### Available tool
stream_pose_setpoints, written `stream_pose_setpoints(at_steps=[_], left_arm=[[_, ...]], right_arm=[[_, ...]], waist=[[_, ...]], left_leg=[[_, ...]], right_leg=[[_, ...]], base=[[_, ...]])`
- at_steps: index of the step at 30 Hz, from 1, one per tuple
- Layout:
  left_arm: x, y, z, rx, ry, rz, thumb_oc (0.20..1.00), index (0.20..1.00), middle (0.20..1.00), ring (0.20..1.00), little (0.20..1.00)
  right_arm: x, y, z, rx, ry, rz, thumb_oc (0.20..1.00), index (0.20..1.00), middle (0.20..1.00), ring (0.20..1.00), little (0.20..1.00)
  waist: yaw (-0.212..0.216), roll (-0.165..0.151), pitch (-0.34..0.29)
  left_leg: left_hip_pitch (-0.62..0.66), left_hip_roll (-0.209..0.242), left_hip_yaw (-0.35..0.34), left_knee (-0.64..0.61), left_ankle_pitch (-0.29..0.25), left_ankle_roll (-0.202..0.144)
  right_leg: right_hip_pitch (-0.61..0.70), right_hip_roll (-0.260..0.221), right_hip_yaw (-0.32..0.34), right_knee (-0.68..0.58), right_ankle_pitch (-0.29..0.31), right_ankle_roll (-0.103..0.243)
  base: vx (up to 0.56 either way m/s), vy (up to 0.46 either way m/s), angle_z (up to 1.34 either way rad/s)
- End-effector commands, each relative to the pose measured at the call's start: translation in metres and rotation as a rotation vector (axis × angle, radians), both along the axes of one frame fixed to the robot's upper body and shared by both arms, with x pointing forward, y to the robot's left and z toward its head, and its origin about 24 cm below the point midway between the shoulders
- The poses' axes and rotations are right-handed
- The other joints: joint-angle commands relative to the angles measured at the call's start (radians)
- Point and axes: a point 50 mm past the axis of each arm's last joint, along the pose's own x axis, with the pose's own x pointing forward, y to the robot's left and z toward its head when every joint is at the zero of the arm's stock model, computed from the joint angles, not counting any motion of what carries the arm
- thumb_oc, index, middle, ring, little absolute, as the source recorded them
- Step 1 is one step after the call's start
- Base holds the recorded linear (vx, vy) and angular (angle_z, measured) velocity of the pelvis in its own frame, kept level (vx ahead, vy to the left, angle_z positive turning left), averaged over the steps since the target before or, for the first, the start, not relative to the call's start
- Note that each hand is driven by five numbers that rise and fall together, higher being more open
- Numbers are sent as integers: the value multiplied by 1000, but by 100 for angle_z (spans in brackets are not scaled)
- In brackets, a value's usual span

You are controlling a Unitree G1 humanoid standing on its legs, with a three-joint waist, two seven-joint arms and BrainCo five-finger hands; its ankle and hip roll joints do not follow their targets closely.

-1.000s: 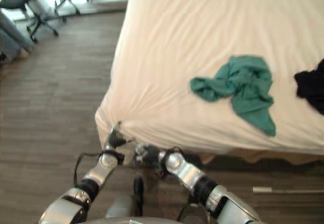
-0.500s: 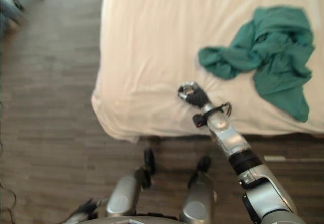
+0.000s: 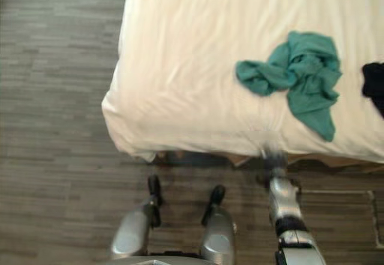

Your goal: Tidy up the quilt and then pick up the clothes from the bed and put them into the laundry hamper.

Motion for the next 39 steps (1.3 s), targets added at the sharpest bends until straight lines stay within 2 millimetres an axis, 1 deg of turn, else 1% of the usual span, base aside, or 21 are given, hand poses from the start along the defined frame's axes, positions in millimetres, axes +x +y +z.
stream_pose_setpoints(at_steps=[1,5,6,7,10,11,14,16,20,21,22,23,24,25,26,28,30,32,33,35,39], left_arm=[[23,26,14,148,-64,-186,1000,1000,1000,1000,1000],[58,39,30,183,-166,-225,1000,1000,1000,1000,1000],[66,39,33,176,-193,-225,1000,1000,1000,1000,1000],[66,39,33,176,-193,-225,1000,1000,1000,1000,1000],[83,31,36,145,-222,-249,1000,1000,1000,1000,1000],[82,29,34,142,-205,-253,1000,1000,1000,1000,1000],[66,21,23,126,-126,-242,1000,1000,1000,1000,1000],[56,10,16,108,-73,-273,1000,1000,1000,1000,1000],[51,-7,9,97,-40,-328,1000,1000,1000,1000,1000],[63,-19,10,99,-92,-365,1000,1000,1000,1000,1000],[63,-19,10,100,-93,-365,1000,1000,1000,1000,1000],[70,-24,12,101,-121,-379,1000,1000,1000,1000,1000],[80,-35,14,70,-197,-326,1000,1000,1000,1000,1000],[80,-35,14,71,-197,-326,1000,1000,1000,1000,1000],[85,-42,15,41,-232,-285,1000,1000,1000,1000,1000],[97,-58,18,1,-275,-301,1000,1000,1000,1000,1000],[100,-59,19,1,-287,-312,1000,1000,1000,1000,1000],[107,-59,23,6,-314,-343,1000,1000,1000,1000,1000],[107,-59,23,5,-314,-343,1000,1000,1000,1000,1000],[110,-58,24,17,-312,-388,1000,1000,1000,1000,1000],[98,-53,19,36,-264,-412,1000,1000,1000,1000,1000]], right_arm=[[-67,-8,-21,2,233,-93,200,200,200,200,200],[-97,-8,-29,6,370,-80,238,238,238,238,238],[-97,-7,-29,5,379,-74,379,379,379,379,379],[-97,-7,-29,6,379,-74,1000,1000,1000,1000,1000],[-83,1,-31,8,375,-7,1000,1000,1000,1000,1000],[-78,3,-30,0,374,16,1000,1000,1000,1000,1000],[-56,15,-30,-49,370,164,1000,1000,1000,1000,1000],[-48,30,-33,-75,386,286,1000,1000,1000,1000,1000],[-48,46,-39,-121,449,456,1000,1000,1000,1000,1000],[-33,55,-36,-166,422,560,1000,1000,1000,1000,1000],[-32,55,-36,-166,421,560,1000,1000,1000,1000,1000],[-22,59,-34,-197,403,616,1000,1000,1000,1000,1000],[-12,71,-33,-211,379,703,1000,1000,1000,1000,1000],[-12,71,-33,-211,378,703,1000,1000,1000,1000,1000],[-9,79,-33,-216,366,740,1000,1000,1000,1000,1000],[3,86,-31,-237,348,804,1000,1000,1000,1000,1000],[6,87,-30,-242,343,817,1000,1000,1000,1000,1000],[5,84,-29,-256,348,831,1000,1000,1000,1000,1000],[4,83,-30,-256,349,830,1000,1000,1000,1000,1000],[-3,74,-31,-255,368,784,1000,1000,1000,1000,1000],[-23,64,-36,-244,434,740,1000,1000,1000,1000,1000]], waist=[[-73,0,-49],[-105,-7,-104],[-113,-10,-116],[-113,-10,-116],[-149,9,-142],[-149,16,-136],[-127,40,-149],[-138,34,-170],[-140,38,-205],[-106,28,-185],[-105,33,-183],[-86,12,-173],[-31,-23,-160],[-32,-26,-162],[-10,-34,-155],[22,-24,-149],[35,-23,-148],[45,7,-151],[48,7,-149],[43,34,-141],[38,44,-161]], left_leg=[[65,68,-14,47,-94,-63],[139,70,9,14,-103,-61],[150,68,18,4,-99,-59],[151,68,19,4,-99,-59],[221,79,75,-29,-93,-59],[242,88,106,-31,-95,-59],[279,105,211,-27,-101,-61],[304,117,267,-23,-100,-62],[295,179,290,133,-88,-96],[221,248,196,388,36,-133],[211,263,189,408,34,-143],[168,241,130,470,62,-109],[60,75,-80,533,-36,-54],[57,71,-79,532,-33,-51],[42,25,-139,526,-81,-36],[9,17,-214,420,-158,-24],[-2,-8,-240,347,-156,-24],[-9,-7,-289,143,-72,-39],[0,-7,-286,135,-70,-39],[-63,44,-211,23,38,-57],[-59,44,-164,16,58,-41]], right_leg=[[-42,-51,41,-76,146,91],[-5,-31,59,-81,134,91],[-4,-31,68,-83,138,91],[-4,-31,69,-83,138,91],[-15,-13,92,-40,126,91],[-23,-25,54,-5,131,90],[-16,-91,-219,89,113,74],[-20,-73,-238,106,92,62],[17,59,-145,-25,32,7],[56,144,-90,-100,9,-34],[58,156,-92,-106,9,-40],[63,168,-73,-131,18,-63],[71,187,41,-141,14,-69],[67,183,42,-140,15,-68],[79,200,100,-144,8,-59],[124,216,223,-177,-15,-35],[139,220,277,-183,-19,-28],[170,247,385,-192,-38,-20],[174,246,387,-192,-40,-21],[225,247,406,-199,-90,-29],[298,240,417,-169,-150,-25]], base=[[148,8,-42],[121,15,-45],[99,20,-28],[64,25,-30],[64,36,-26],[31,47,-55],[85,29,-131],[213,-78,-166],[263,-262,-76],[178,-275,-166],[155,-327,-188],[165,-133,-222],[163,-103,-203],[287,-33,-287],[188,33,-245],[349,133,-208],[327,144,-242],[422,234,-199],[348,213,-183],[437,189,-163],[404,169,-66]])
